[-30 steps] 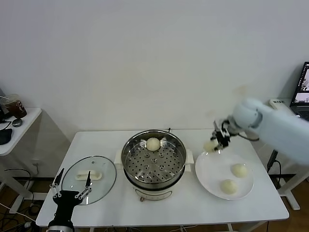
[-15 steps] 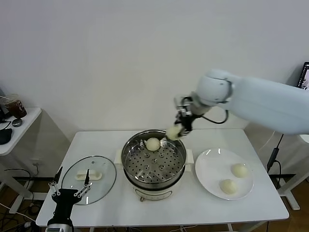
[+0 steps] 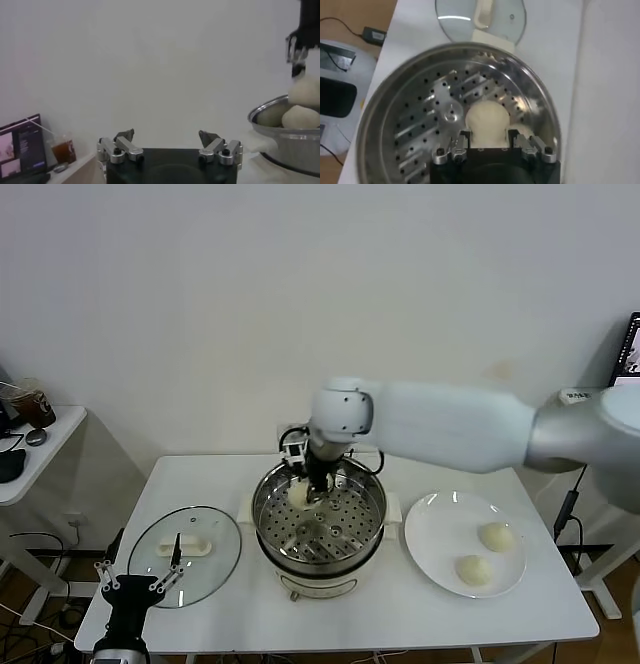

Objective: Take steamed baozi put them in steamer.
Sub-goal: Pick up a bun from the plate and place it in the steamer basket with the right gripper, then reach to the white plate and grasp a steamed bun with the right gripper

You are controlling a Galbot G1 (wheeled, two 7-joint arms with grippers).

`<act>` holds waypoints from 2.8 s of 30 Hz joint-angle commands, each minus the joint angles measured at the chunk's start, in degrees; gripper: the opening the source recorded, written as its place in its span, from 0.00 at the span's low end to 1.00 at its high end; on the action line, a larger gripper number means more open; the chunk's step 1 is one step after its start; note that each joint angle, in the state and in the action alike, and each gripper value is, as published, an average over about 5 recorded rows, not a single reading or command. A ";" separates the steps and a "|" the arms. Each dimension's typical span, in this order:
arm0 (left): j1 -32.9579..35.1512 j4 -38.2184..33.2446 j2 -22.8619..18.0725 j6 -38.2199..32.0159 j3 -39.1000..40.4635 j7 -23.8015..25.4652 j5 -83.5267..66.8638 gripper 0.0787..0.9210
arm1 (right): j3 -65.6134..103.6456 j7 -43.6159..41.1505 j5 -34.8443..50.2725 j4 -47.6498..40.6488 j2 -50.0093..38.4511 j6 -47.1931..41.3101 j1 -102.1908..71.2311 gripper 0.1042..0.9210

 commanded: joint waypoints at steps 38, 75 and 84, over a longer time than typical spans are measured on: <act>-1.89 0.78 0.33 -0.09 1.06 0.06 -0.16 0.88 | 2.63 -24.34 -18.53 15.16 -35.98 18.22 8.72 0.88; -0.40 1.37 -1.62 -0.20 2.06 -0.02 2.20 0.88 | 32.98 -16.27 -43.01 8.02 -44.98 25.67 -43.32 0.88; -0.68 1.79 -1.75 -0.39 2.03 -0.14 2.18 0.88 | 35.13 -14.10 -45.80 5.42 -42.39 25.54 -45.48 0.88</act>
